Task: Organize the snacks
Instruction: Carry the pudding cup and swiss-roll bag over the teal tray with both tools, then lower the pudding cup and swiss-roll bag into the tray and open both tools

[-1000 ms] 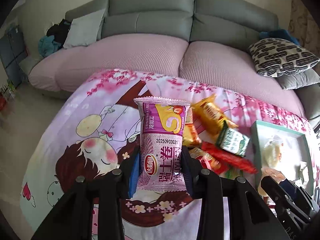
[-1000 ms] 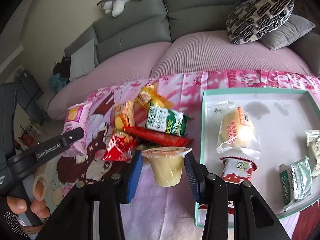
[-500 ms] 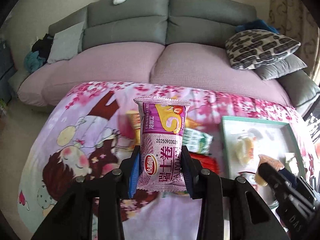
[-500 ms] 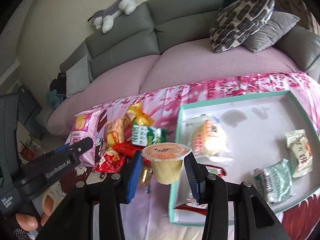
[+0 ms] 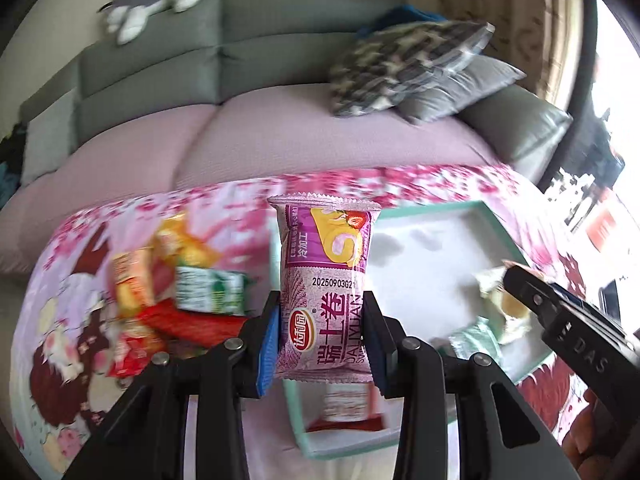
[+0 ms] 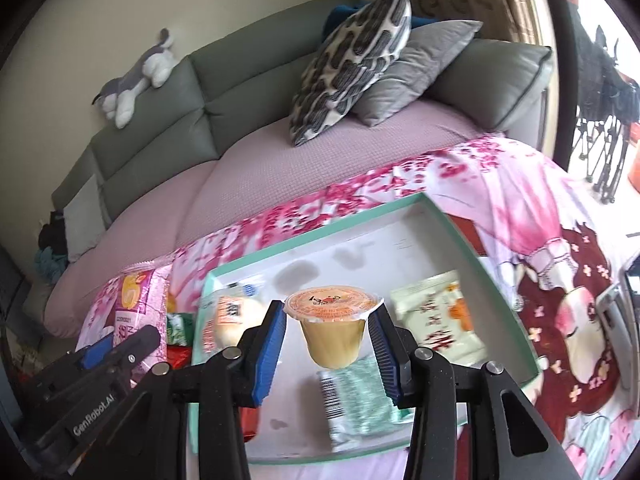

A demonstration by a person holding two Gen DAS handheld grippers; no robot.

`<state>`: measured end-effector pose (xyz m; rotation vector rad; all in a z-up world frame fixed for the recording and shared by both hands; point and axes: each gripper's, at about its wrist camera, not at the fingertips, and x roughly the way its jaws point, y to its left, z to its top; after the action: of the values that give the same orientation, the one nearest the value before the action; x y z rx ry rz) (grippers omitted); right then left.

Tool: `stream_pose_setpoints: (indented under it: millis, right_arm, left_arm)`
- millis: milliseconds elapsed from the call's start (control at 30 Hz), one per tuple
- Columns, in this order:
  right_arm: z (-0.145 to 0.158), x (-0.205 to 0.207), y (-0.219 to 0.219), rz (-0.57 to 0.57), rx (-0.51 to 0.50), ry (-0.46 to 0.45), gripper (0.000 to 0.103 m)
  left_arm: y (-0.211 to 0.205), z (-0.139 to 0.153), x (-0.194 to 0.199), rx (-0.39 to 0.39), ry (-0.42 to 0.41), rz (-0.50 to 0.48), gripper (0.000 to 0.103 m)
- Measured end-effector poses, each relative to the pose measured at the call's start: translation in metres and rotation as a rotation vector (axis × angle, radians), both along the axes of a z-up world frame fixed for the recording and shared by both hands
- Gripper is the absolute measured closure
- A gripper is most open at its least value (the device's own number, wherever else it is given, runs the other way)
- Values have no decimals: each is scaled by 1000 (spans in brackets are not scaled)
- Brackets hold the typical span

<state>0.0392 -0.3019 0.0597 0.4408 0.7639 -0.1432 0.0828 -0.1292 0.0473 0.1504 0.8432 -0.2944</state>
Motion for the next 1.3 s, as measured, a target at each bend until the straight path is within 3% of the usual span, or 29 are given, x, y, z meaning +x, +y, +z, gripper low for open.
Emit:
stream_pose_setpoints:
  millis: [400,767,1233,1300]
  right_arm:
    - [-17,0,-23,-38,2,30,57]
    - [-28,11,-16,-27,-4,43,57]
    - [-35,16,-16,-26,-4,58,57]
    - [-35,16,-16,-26,-4,60,57]
  left_arm:
    - [-47,-31,-1,64,50,-88,63]
    - [-52,-48,8,72,74,-62,63]
    - [-56,-50,7,92,70,-75,63]
    - [-57,-50,6,100,73,-83,55]
